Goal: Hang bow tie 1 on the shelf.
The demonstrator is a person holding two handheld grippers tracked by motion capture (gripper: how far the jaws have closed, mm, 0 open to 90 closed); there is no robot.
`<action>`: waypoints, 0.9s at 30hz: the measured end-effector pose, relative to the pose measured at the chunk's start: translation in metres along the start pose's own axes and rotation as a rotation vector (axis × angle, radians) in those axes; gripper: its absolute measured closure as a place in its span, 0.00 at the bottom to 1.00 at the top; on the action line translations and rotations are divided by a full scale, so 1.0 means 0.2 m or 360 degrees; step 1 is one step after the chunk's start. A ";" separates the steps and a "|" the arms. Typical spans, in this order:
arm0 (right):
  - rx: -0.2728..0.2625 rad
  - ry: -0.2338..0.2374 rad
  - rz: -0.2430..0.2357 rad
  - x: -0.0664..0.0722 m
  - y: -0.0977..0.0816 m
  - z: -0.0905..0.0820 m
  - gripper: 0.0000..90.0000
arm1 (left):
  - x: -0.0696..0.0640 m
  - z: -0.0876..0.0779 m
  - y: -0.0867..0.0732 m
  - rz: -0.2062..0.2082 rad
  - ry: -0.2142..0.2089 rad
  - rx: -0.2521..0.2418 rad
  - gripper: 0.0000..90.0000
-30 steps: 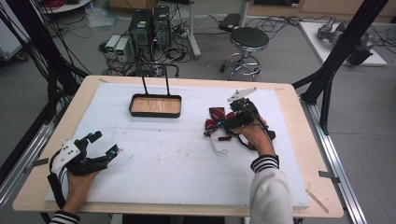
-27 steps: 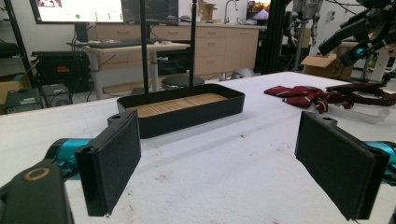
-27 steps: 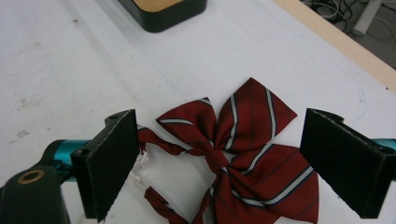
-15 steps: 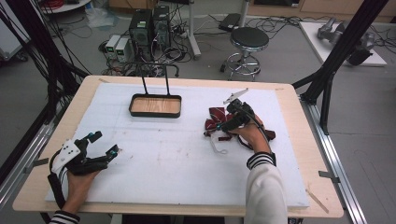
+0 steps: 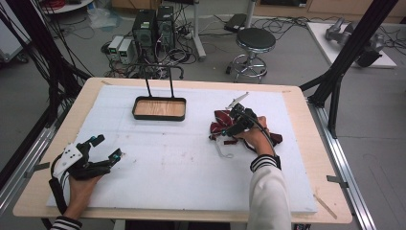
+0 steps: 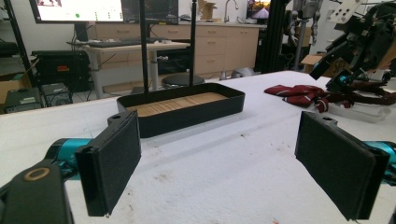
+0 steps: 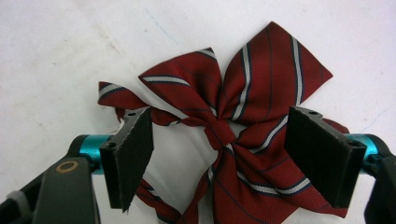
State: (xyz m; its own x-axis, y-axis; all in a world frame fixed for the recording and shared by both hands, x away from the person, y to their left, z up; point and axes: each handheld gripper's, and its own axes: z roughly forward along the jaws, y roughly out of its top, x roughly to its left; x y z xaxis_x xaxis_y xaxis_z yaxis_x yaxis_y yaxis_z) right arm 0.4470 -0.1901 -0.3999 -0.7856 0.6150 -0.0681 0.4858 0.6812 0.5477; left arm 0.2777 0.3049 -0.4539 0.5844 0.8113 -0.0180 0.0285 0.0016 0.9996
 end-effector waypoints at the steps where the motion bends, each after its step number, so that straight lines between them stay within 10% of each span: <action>1: 0.0015 0.0006 0.0007 0.00 0.00 0.00 0.29 | 0.00 0.00 0.00 0.0000 0.0000 0.0000 0.16; 27: 0.0165 -0.0036 -0.0100 0.01 0.01 0.08 0.46 | 0.00 0.00 0.00 -0.0001 -0.0002 0.0000 0.16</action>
State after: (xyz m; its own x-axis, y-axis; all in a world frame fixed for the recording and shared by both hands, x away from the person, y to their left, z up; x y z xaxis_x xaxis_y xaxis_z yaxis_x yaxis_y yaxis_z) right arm 0.4516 -0.1816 -0.4126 -0.8076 0.5775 -0.1192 0.4736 0.7556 0.4526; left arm 0.2777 0.3048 -0.4539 0.5853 0.8106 -0.0185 0.0288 0.0020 0.9996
